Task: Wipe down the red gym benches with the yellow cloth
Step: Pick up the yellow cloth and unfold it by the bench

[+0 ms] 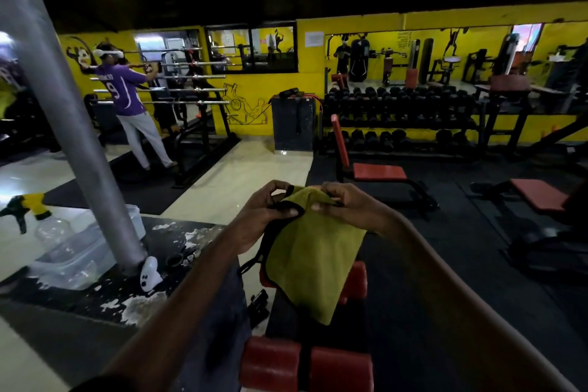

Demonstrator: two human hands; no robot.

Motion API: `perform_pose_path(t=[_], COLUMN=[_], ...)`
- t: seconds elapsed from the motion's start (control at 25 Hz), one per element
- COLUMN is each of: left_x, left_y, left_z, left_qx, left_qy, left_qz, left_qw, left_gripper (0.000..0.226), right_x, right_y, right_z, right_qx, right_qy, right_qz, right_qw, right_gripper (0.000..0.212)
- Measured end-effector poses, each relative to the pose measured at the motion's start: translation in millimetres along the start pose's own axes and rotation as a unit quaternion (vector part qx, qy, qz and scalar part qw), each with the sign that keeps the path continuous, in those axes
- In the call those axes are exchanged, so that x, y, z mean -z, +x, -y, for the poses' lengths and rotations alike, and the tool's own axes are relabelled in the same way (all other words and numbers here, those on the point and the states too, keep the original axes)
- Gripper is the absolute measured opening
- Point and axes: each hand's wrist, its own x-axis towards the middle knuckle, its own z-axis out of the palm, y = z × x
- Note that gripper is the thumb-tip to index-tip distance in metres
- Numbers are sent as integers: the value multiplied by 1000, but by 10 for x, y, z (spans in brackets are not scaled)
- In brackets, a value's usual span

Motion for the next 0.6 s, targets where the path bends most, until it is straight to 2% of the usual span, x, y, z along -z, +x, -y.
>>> perform_pose_path(t=[0.12, 0.2, 0.24, 0.32, 0.36, 0.44, 0.6], left_x=[151, 242, 280, 276, 256, 207, 83], left_y=[-121, -182, -196, -193, -171, -127, -156], left_z=[262, 482, 572, 632, 616, 562, 493], left_qx=[88, 142, 149, 147, 139, 129, 152], left_qy=[65, 122, 108, -24, -86, -126, -120], left_qz=[45, 55, 22, -52, -76, -113, -87], left_qw=[993, 981, 983, 988, 984, 977, 977], left_gripper=[51, 41, 32, 19, 22, 39, 60], right_x=[-25, -3, -7, -67, -128, -328, -920], right_y=[-10, -9, -13, -65, -112, -254, -464], right_z=[-15, -6, 7, 60, 80, 103, -45], right_qx=[38, 34, 33, 39, 48, 60, 81], right_qy=[-8, -40, -64, -111, -135, -180, -213], right_qz=[-48, -102, -132, -182, -200, -209, -143], right_qw=[998, 993, 989, 976, 969, 959, 963], right_gripper=[20, 18, 18, 18, 15, 14, 28])
